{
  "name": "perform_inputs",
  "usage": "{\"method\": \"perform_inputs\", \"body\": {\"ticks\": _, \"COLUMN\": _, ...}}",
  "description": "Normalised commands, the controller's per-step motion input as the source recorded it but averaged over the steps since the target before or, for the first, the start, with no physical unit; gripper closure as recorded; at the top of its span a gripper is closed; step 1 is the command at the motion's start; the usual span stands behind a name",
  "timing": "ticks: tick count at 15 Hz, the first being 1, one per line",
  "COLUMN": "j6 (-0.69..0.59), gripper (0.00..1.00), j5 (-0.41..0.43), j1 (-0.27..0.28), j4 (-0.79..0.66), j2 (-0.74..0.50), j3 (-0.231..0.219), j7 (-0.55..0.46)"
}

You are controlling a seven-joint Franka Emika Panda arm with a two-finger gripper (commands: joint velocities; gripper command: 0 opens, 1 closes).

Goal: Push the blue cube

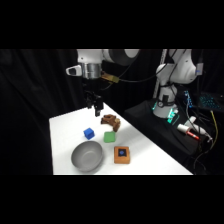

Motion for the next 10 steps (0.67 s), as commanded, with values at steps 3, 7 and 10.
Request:
{"method": "perform_inputs", "body": {"ticks": 3, "j6": 0.02, "gripper": 0.00, "j5": -0.019, "j1": -0.024, "j4": 0.04, "j2": 0.04, "j3": 0.016, "j7": 0.02}}
{"method": "perform_inputs", "body": {"ticks": 7, "j6": 0.08, "gripper": 0.00, "j5": -0.037, "j1": -0.063, "j4": 0.21, "j2": 0.18, "j3": -0.032, "j7": 0.07}}
{"method": "perform_inputs", "body": {"ticks": 10, "j6": 0.06, "gripper": 0.00, "j5": -0.054, "j1": -0.097, "j4": 0.37, "j2": 0.26, "j3": -0.073, "j7": 0.11}}
